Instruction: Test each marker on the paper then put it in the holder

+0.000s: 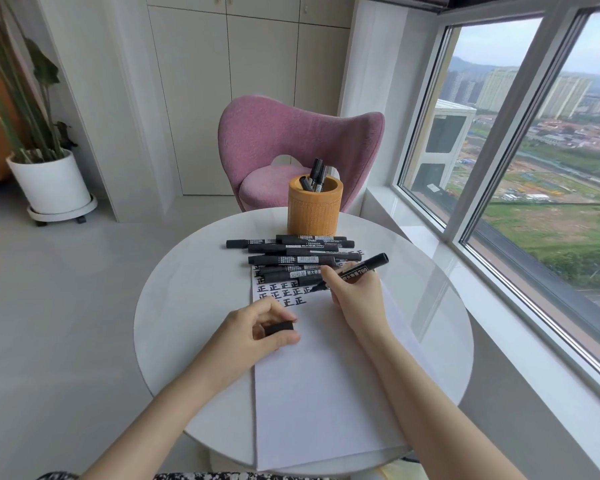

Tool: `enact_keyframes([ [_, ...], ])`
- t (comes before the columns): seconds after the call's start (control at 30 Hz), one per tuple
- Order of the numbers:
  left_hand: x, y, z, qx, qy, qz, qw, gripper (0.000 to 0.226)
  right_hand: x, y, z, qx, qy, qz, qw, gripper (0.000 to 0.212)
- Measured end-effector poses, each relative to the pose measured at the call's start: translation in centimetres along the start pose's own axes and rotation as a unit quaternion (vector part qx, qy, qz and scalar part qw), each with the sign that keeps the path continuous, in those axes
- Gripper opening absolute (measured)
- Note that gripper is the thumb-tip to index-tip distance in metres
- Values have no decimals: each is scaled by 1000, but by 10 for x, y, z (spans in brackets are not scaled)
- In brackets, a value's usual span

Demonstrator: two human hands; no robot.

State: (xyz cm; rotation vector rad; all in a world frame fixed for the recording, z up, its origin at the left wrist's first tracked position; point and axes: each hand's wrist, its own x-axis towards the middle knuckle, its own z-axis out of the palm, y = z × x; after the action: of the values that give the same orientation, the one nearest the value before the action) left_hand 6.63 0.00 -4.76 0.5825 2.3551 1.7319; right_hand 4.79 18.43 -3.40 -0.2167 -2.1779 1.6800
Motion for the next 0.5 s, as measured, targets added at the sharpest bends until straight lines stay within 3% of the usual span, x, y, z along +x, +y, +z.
enact_keyframes([
  [0.4, 1, 0, 1, 5, 1, 1, 1000, 21, 3, 9, 4, -25, -3, -27, 999, 47],
  [0.5, 1, -1, 0, 7, -1, 6, 1000, 19, 3, 10, 5, -30, -10, -32, 999, 39],
])
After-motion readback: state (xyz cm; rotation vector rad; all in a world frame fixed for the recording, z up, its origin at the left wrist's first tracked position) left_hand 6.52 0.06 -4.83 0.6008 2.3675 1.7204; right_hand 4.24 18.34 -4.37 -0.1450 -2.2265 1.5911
